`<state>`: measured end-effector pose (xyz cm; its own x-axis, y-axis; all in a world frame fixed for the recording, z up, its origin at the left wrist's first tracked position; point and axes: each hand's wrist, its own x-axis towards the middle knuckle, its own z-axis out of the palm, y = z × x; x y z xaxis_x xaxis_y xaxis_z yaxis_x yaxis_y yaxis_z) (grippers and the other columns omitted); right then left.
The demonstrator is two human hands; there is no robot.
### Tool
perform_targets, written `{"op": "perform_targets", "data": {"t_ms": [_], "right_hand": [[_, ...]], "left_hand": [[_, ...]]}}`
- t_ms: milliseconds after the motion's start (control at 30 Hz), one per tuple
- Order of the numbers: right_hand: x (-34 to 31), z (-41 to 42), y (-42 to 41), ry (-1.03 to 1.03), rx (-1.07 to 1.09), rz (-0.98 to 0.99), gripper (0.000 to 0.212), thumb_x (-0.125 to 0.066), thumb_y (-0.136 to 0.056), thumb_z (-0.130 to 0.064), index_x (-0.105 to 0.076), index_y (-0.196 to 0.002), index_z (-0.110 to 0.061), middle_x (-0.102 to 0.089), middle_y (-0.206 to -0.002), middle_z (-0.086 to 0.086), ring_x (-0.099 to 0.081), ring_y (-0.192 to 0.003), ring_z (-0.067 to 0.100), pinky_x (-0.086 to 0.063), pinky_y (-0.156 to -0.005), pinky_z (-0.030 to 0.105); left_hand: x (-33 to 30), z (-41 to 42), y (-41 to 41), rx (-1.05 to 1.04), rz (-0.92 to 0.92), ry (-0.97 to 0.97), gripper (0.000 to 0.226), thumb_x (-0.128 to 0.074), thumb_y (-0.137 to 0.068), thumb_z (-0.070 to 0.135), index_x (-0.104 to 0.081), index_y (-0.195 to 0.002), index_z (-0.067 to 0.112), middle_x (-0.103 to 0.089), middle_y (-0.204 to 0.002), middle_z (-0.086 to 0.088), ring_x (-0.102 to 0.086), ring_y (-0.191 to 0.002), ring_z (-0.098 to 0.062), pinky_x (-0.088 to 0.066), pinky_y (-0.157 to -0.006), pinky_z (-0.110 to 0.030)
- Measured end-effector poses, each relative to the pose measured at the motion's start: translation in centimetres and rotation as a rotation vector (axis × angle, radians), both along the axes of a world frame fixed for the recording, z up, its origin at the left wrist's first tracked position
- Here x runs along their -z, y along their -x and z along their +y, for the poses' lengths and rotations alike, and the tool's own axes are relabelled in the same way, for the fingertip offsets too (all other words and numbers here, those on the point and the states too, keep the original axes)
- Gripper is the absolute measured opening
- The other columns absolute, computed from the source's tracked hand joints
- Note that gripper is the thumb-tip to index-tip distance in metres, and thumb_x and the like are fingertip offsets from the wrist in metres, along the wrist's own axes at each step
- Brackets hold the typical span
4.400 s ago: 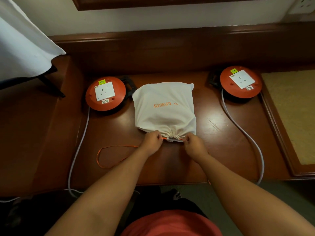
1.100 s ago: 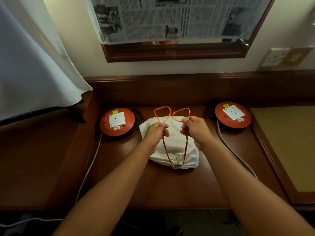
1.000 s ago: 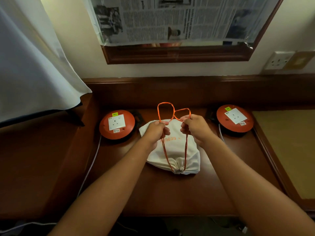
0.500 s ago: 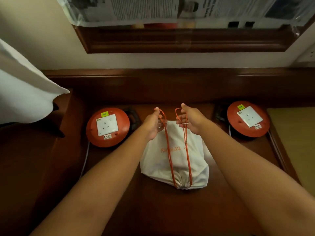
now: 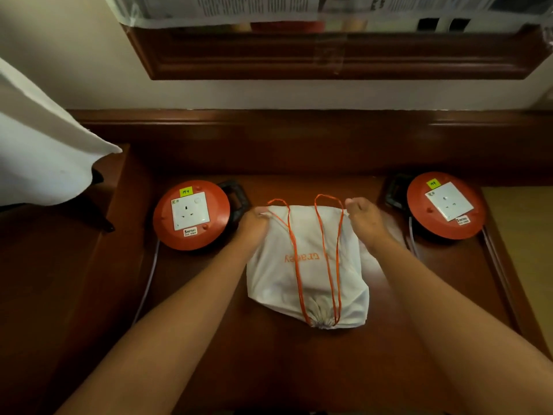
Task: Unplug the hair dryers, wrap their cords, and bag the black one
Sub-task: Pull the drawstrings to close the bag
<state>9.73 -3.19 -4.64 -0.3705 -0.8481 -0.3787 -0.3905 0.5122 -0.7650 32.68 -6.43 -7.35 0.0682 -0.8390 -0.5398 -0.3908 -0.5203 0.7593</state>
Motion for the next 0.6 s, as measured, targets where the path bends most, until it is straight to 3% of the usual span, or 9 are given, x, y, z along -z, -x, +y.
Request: {"op": "perform_targets", "data": {"t_ms": [133,233,333,433,533,600], "right_hand": [[0.9,4.2,1.2,-0.03,0.062,-0.034,0.025,-0.043,-0.098,-0.031,-0.059,-0.103,-0.012,-0.059,-0.1,0.006,-0.055,-0.094,0.024,-0.04,-0.075,0.031],[1.6,6.9,1.6,-0.114,0.09,-0.117,0.033,-0.046,-0.096,-0.039,-0.054,-0.115,-0.014,-0.059,-0.114,0.009,-0.056,-0.105,0.029,-0.046,-0.084,0.04],[1.6,9.1,1.5,-0.204,0.07,-0.262,0.059,-0.049,-0.095,-0.046,-0.03,-0.145,-0.021,-0.042,-0.144,0.006,-0.046,-0.126,0.029,-0.042,-0.094,0.042],[2.1,11.0,1.4,-0.192,0.004,-0.407,0.077,-0.053,-0.091,-0.051,-0.011,-0.151,-0.027,-0.03,-0.153,0.0,-0.038,-0.135,0.027,-0.04,-0.096,0.037],[3.2,12.1,1.1,-0.176,-0.101,-0.429,0.083,-0.058,-0.08,-0.063,-0.017,-0.147,-0.035,-0.034,-0.15,-0.007,-0.043,-0.13,0.022,-0.042,-0.103,0.046],[3.8,12.5,0.7,-0.126,-0.121,-0.447,0.069,-0.058,-0.082,-0.059,-0.027,-0.14,-0.039,-0.042,-0.141,-0.012,-0.045,-0.125,0.016,-0.042,-0.101,0.043]], "left_hand": [[0.0,3.9,-1.5,-0.048,-0.005,-0.024,0.041,-0.048,-0.093,0.015,-0.051,-0.134,0.016,-0.053,-0.134,-0.009,-0.053,-0.119,-0.029,-0.044,-0.102,-0.042],[1.0,6.7,-2.0,-0.065,-0.036,-0.044,0.05,-0.052,-0.095,0.023,-0.039,-0.143,0.021,-0.042,-0.145,-0.005,-0.044,-0.129,-0.028,-0.04,-0.105,-0.041],[1.9,9.1,-1.9,-0.081,0.026,-0.068,0.062,-0.059,-0.093,0.034,-0.031,-0.147,0.025,-0.036,-0.151,-0.004,-0.041,-0.133,-0.028,-0.038,-0.109,-0.045],[2.6,10.6,-1.5,-0.145,0.096,-0.066,0.071,-0.063,-0.09,0.038,-0.026,-0.149,0.027,-0.032,-0.153,-0.001,-0.037,-0.137,-0.026,-0.037,-0.109,-0.042],[3.4,11.3,-1.4,-0.166,0.112,-0.038,0.078,-0.067,-0.086,0.041,-0.023,-0.15,0.029,-0.031,-0.154,0.002,-0.035,-0.138,-0.024,-0.036,-0.11,-0.043],[4.1,11.4,-1.7,-0.179,0.129,-0.034,0.081,-0.069,-0.084,0.041,-0.023,-0.15,0.028,-0.032,-0.154,0.003,-0.037,-0.137,-0.023,-0.037,-0.11,-0.041]]}}
